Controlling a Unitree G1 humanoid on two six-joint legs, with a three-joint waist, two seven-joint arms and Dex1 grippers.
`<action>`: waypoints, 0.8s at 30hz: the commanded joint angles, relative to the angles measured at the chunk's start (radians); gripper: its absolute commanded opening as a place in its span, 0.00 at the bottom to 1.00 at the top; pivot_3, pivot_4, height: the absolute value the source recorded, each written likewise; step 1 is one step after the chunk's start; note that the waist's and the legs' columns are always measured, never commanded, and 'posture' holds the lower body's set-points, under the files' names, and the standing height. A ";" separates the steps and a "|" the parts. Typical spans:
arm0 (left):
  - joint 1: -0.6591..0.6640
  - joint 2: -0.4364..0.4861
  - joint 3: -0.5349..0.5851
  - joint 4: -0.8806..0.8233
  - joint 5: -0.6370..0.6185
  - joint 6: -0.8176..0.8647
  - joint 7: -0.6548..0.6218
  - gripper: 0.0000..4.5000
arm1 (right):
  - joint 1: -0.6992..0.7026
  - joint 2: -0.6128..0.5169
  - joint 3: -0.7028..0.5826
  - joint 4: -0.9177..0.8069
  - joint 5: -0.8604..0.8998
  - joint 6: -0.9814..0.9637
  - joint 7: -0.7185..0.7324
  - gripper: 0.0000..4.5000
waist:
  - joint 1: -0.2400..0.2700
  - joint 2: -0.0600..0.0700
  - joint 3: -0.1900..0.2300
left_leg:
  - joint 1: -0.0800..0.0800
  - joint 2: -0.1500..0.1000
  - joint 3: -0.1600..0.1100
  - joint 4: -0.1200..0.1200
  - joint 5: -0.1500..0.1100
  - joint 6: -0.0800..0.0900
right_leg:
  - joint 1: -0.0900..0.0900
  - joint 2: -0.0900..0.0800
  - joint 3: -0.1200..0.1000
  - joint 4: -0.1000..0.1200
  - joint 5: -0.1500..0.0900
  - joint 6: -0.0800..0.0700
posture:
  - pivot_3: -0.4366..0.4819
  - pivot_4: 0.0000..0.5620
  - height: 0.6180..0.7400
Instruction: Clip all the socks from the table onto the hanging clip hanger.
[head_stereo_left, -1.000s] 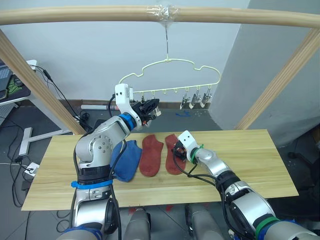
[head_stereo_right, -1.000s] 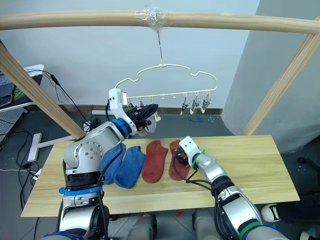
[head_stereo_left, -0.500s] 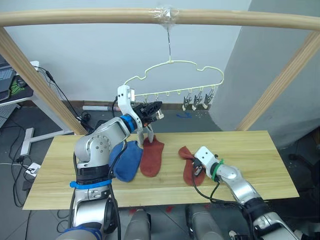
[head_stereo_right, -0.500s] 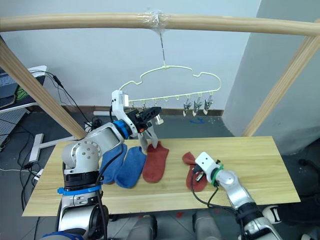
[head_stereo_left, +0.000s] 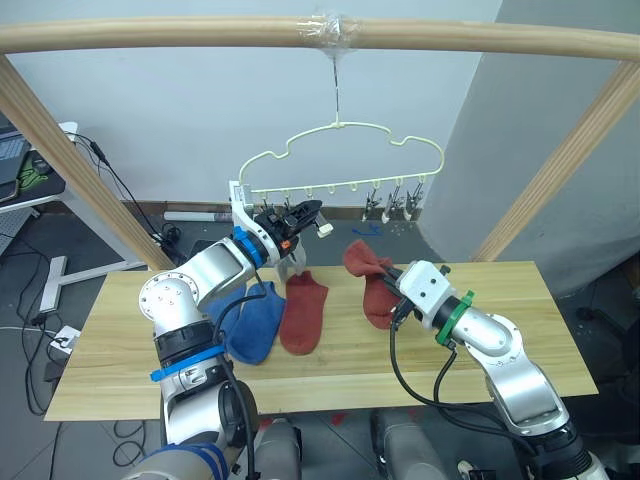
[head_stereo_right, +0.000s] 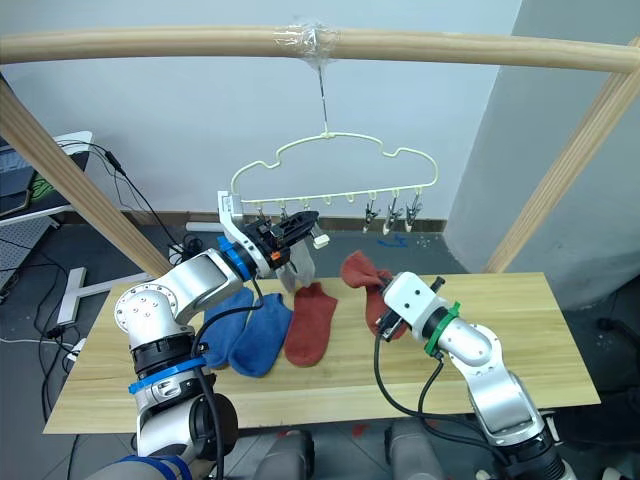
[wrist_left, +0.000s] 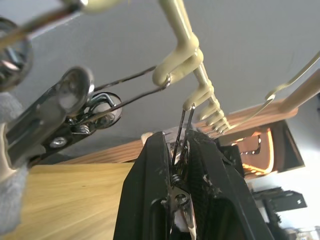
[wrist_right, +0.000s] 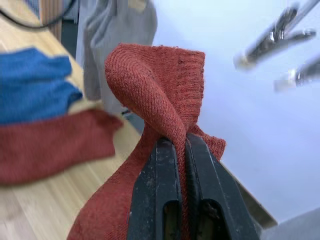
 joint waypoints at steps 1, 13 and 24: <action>-0.012 0.014 -0.034 0.000 -0.031 0.002 0.009 0.05 | -0.037 0.038 0.020 -0.076 0.000 0.053 -0.022 0.00 | 0.000 0.000 0.000 | 0.000 0.000 0.000 0.000 0.000 0.000 | 0.000 0.000 0.000 0.000 0.000 0.000 | 0.41 0.29 1.00; 0.006 0.035 -0.087 -0.021 -0.083 -0.018 0.008 0.05 | -0.071 0.088 0.022 -0.112 0.040 0.164 -0.022 0.00 | 0.002 0.000 0.000 | -0.002 0.000 0.000 0.000 0.000 0.000 | -0.002 0.000 0.000 0.000 0.000 0.000 | 0.41 0.31 1.00; 0.023 0.076 -0.105 -0.017 -0.128 -0.041 0.013 0.05 | -0.082 0.079 0.011 -0.149 0.082 0.212 -0.015 0.00 | 0.005 0.000 0.000 | -0.002 0.000 0.000 0.000 0.000 0.000 | -0.002 0.000 0.000 0.000 0.000 -0.001 | 0.43 0.33 1.00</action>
